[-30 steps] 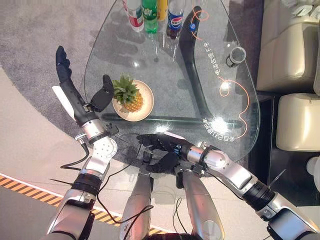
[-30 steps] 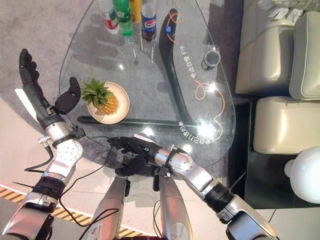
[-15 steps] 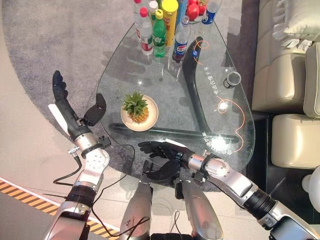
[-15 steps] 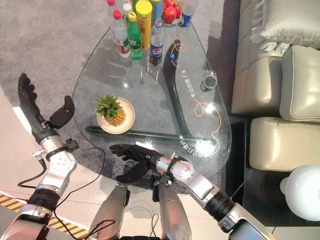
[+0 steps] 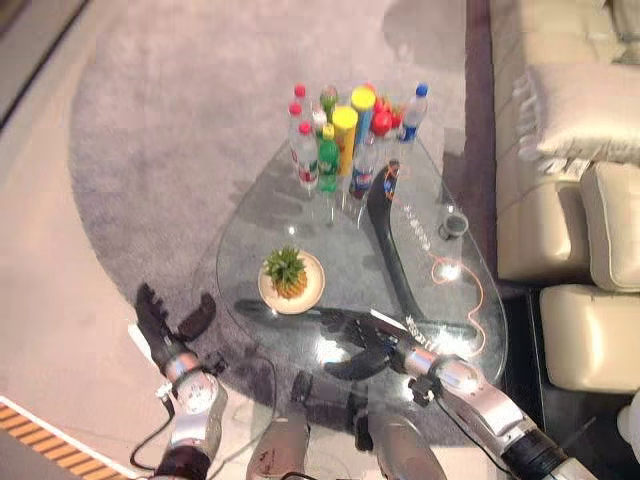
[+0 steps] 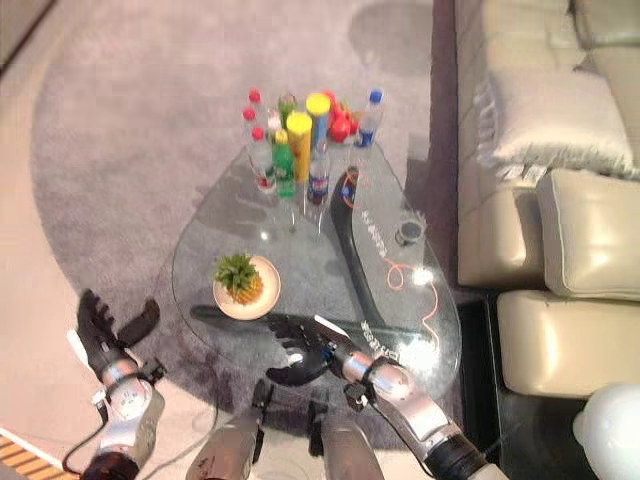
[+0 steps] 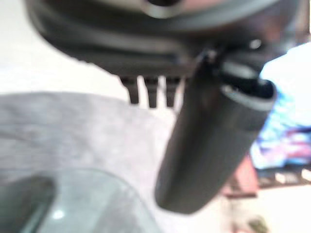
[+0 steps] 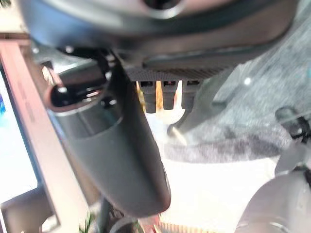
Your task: Pick up the fruit to the plate
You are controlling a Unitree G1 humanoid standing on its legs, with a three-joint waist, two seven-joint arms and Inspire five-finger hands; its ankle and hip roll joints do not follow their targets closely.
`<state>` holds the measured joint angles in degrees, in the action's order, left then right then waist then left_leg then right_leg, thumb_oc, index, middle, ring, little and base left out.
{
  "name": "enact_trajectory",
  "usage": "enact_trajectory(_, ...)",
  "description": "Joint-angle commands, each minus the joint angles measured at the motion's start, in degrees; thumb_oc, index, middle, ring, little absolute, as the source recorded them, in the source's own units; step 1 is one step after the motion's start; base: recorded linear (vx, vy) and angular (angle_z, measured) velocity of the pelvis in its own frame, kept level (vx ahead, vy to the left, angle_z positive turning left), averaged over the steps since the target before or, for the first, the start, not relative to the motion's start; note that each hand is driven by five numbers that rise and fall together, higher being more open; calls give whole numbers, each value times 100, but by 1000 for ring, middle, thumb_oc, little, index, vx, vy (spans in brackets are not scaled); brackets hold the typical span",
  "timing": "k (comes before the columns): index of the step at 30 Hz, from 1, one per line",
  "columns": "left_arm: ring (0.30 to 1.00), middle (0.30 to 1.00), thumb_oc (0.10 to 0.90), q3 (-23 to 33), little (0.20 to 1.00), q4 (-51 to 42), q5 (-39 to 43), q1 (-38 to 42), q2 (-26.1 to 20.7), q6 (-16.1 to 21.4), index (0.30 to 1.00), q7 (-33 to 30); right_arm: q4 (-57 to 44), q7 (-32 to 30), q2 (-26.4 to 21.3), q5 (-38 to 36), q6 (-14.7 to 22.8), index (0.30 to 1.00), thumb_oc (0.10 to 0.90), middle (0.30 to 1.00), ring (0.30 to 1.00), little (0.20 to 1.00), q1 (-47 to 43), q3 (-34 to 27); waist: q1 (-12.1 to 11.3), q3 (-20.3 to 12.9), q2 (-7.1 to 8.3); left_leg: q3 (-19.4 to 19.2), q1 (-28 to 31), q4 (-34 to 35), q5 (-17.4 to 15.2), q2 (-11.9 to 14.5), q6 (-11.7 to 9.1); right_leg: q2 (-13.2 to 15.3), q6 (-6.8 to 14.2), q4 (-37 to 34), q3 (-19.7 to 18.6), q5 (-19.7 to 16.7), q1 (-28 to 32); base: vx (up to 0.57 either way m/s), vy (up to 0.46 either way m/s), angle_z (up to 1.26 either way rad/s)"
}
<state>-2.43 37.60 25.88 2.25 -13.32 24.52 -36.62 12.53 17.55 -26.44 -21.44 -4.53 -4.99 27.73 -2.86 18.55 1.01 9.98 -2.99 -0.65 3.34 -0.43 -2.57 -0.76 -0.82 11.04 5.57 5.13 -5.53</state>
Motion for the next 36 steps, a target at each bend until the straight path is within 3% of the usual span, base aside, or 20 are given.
enact_trajectory(1, 900, 900, 800, 281, 900, 240, 298, -203, -248, -115, 900, 464, -127, -183, 387, 12, 391, 900, 800, 900, 900, 900, 437, -34, 109, -815, 324, -107, 95, -146, -272, -334, 187, 100, 224, -910, -409, -485, 540, 75, 23, -1)
enact_trajectory(9, 900, 900, 800, 348, 900, 1568, 971, -388, -55, -1044, 900, 1305, 1129, -982, 733, 70, 201, 900, 800, 900, 900, 900, 718, -486, 311, -1215, 212, -337, 422, 189, -224, -208, 131, 141, 305, -1252, -480, -627, 817, 46, 31, -8)
enact_trajectory(15, 900, 900, 800, 537, 900, 2708, 1100, -390, 104, -1368, 900, 1332, 2738, -1751, 1092, 231, 335, 900, 800, 900, 900, 900, 711, -995, 377, -1383, 141, -511, 574, 280, -263, -164, 138, 219, 369, -1452, -486, -727, 953, 18, 23, -4)
enact_trajectory(19, 900, 900, 800, 495, 900, 3350, 1122, -323, 178, -1676, 900, 1779, 3730, -2206, 1231, 70, 414, 900, 800, 900, 900, 900, 603, -1227, 370, -1465, 107, -589, 657, 362, -276, -137, 148, 255, 412, -1522, -444, -768, 1001, 18, 10, -6)
enact_trajectory(27, 900, 900, 800, 258, 900, 3819, 1120, -212, 268, -2247, 900, 2621, 5625, -2458, 1401, 284, 508, 900, 800, 900, 900, 900, 459, -1824, 353, -1579, 21, -699, 758, 472, -304, -119, 183, 272, 441, -1577, -389, -802, 1033, 11, 31, -5)
enact_trajectory(29, 900, 900, 800, 216, 900, 3866, 1049, -197, 286, -2389, 900, 2743, 5773, -2562, 1421, 319, 488, 900, 800, 900, 900, 900, 450, -1867, 344, -1586, 17, -702, 763, 485, -304, -122, 192, 274, 444, -1583, -375, -807, 1036, -10, 20, -4)
enact_trajectory(31, 900, 900, 800, 106, 900, 3991, 974, -163, 325, -2844, 900, 2975, 6028, -2652, 1458, 283, 367, 900, 800, 900, 900, 900, 437, -1962, 323, -1611, 6, -697, 762, 525, -291, -129, 206, 275, 452, -1591, -329, -817, 1034, -15, 23, -4)
enact_trajectory(36, 900, 900, 800, 37, 900, 4124, 959, -142, 336, -3111, 900, 3223, 6162, -2595, 1503, -54, 257, 900, 800, 900, 900, 900, 394, -2097, 329, -1635, -16, -695, 796, 565, -300, -128, 220, 262, 449, -1600, -330, -813, 1043, 0, 0, 0)
